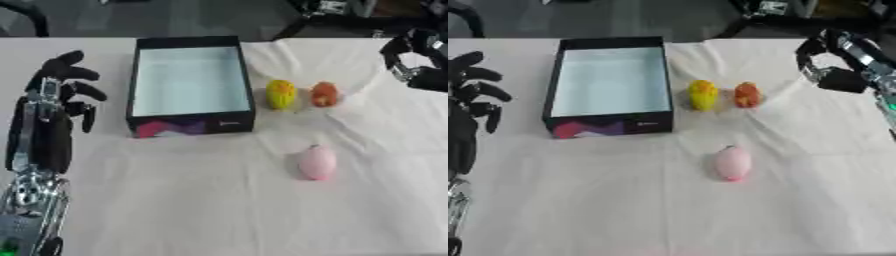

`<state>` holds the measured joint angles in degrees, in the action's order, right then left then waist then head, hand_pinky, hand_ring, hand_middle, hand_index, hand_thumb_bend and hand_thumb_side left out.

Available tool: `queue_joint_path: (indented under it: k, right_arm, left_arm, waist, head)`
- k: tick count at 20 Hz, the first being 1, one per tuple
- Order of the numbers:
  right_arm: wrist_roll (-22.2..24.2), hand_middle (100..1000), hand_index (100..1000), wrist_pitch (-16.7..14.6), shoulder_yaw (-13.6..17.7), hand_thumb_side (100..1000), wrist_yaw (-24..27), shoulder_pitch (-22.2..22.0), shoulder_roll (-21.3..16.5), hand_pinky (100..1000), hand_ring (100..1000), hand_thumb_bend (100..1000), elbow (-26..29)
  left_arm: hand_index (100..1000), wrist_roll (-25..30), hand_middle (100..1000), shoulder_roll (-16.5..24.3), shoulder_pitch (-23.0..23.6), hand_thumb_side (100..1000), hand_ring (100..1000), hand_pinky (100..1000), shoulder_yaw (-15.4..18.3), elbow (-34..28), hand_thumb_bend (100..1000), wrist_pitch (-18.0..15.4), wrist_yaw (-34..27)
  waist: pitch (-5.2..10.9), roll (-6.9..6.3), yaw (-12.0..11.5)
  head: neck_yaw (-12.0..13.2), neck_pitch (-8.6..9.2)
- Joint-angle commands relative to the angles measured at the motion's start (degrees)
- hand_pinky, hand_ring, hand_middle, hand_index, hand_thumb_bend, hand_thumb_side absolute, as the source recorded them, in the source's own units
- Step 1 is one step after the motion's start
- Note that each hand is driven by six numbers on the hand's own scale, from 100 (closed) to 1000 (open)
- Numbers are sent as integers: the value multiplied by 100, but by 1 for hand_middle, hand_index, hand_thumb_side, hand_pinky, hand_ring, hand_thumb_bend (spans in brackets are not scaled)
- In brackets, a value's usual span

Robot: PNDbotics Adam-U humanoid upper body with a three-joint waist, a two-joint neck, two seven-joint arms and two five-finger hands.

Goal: Pick up objects on the table and place them in the box.

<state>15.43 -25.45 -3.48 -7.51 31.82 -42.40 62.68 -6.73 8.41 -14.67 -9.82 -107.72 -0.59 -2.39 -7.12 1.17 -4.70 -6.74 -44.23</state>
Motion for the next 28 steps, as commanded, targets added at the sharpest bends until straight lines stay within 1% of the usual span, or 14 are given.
queue_joint_path:
  k: [1,2,3,7,11,12,13,21,24,26,28]
  right_arm:
    - [25,654,915,-43,-19,559,-181,258,-71,808,745,100,-373]
    - [27,655,916,-45,-32,542,-240,321,-45,808,746,100,-480]
    - [28,656,916,-48,-45,571,-301,377,-17,809,747,100,-578]
    - [13,663,917,-9,-84,578,-615,546,93,810,751,100,-885]
    - [-29,669,917,75,-117,610,-977,665,223,812,758,100,-1103]
    - [-36,671,916,77,-125,604,-1046,687,251,812,760,100,-1136]
    - [-34,673,916,73,-137,624,-1110,706,274,813,761,100,-1162]
    - [-64,681,912,-10,-195,689,-1454,811,448,815,766,100,-1389]
    - [-96,688,911,6,-210,681,-1679,849,481,817,772,100,-1437]
    - [-117,695,910,20,-223,693,-1835,872,500,819,776,100,-1446]
    - [-113,703,911,33,-240,678,-1988,892,526,822,780,100,-1444]
  left_arm:
    - [796,45,551,-29,-92,830,461,100,-32,-101,100,-2,-32]
    - [796,52,550,-39,-101,830,461,100,-37,-102,100,-1,-34]
    - [796,57,550,-47,-109,829,461,100,-40,-105,100,-2,-34]
    - [796,73,551,-78,-136,828,461,100,-51,-114,100,-5,-39]
    - [796,88,551,-111,-164,827,461,100,-59,-124,100,-7,-37]
    - [796,91,551,-118,-172,826,461,100,-59,-126,100,-8,-36]
    - [796,93,550,-129,-183,826,461,100,-60,-128,100,-8,-34]
    - [796,98,550,-170,-230,824,461,100,-65,-144,100,-6,-32]
    - [796,101,550,-181,-250,823,461,100,-67,-149,100,-3,-30]
    - [796,103,550,-189,-263,823,461,100,-69,-152,100,-2,-30]
    - [796,106,550,-195,-272,821,461,100,-70,-155,100,0,-31]
  waist:
    - [60,-75,-33]
    - [57,-79,-50]
    - [56,-83,-65]
    - [52,-92,-120]
    - [55,-105,-164]
    - [55,-110,-171]
    - [55,-118,-183]
    - [44,-149,-239]
    - [37,-164,-272]
    - [33,-174,-290]
    - [30,-181,-301]
  head:
    - [-73,11]
    - [-86,11]
    - [-99,11]
    - [-146,11]
    - [-158,11]
    - [-159,11]
    - [-156,11]
    - [-172,11]
    - [-185,11]
    - [-194,11]
    - [-201,11]
